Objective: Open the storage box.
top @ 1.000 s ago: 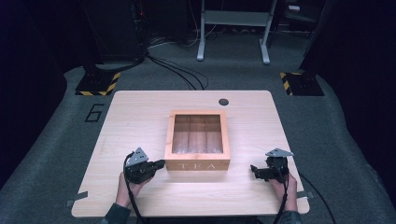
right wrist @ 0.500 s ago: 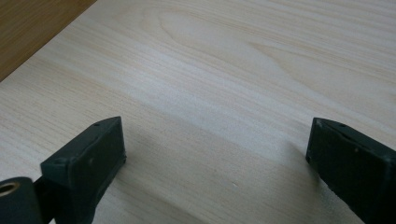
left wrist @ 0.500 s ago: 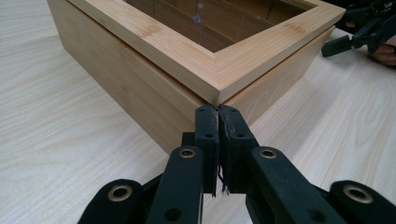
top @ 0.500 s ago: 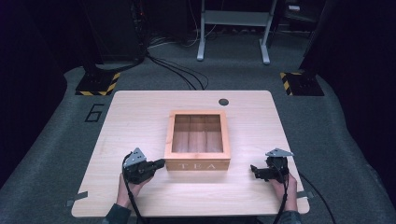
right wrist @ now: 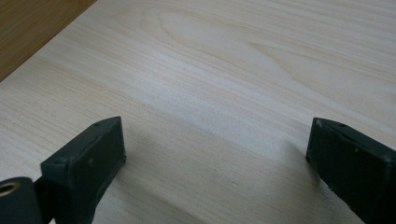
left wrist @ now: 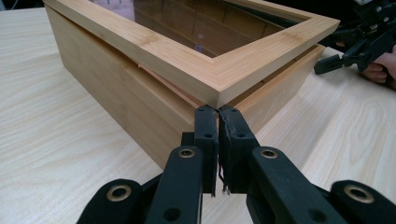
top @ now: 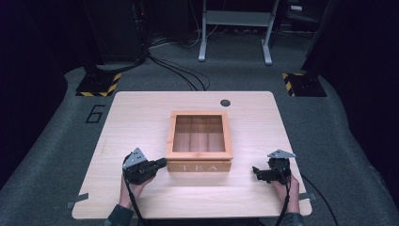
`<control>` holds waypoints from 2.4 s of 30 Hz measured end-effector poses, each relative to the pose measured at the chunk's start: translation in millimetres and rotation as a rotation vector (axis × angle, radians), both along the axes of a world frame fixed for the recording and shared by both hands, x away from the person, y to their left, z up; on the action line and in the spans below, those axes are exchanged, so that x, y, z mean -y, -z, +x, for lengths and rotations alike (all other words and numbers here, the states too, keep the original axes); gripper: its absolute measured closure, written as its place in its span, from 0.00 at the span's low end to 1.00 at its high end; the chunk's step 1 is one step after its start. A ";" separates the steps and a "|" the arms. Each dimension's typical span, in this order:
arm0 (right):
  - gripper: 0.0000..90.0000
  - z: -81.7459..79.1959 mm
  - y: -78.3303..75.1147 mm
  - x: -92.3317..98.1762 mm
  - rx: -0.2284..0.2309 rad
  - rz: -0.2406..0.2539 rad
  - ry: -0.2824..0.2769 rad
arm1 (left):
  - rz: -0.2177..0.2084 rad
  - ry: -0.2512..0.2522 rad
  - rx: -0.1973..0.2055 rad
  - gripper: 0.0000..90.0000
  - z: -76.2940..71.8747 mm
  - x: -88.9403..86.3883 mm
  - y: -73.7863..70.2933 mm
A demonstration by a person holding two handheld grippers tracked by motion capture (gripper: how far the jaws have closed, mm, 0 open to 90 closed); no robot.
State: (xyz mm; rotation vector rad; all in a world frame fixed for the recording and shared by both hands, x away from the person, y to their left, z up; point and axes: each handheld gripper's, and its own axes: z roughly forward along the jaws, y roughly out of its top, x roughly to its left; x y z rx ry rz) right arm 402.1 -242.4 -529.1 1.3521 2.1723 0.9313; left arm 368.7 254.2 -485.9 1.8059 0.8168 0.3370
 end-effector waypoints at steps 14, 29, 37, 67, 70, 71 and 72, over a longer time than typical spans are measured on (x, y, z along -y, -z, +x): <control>0.05 0.0 0.0 0.0 0.000 0.000 0.000 | -0.014 -0.005 0.054 0.96 5.9 5.8 -9.5; 0.05 0.0 0.0 -0.1 0.000 0.000 0.000 | -0.009 -0.012 0.117 0.96 18.2 7.9 -28.6; 0.05 0.0 0.0 0.0 0.000 0.000 0.000 | -0.018 -0.010 0.121 0.96 27.5 7.5 -32.4; 0.05 0.0 0.0 0.0 0.000 0.000 0.000 | -0.022 0.022 0.153 0.96 57.2 20.5 -52.0; 0.05 0.0 0.0 0.0 0.000 0.000 0.000 | -0.016 0.024 0.163 0.96 60.6 21.5 -54.2; 0.05 0.0 0.0 0.0 0.000 0.000 0.000 | -0.015 0.023 0.165 0.96 61.7 22.1 -54.7; 0.05 0.0 0.0 0.0 0.000 0.000 0.000 | -0.017 0.025 0.161 0.96 62.3 22.9 -55.4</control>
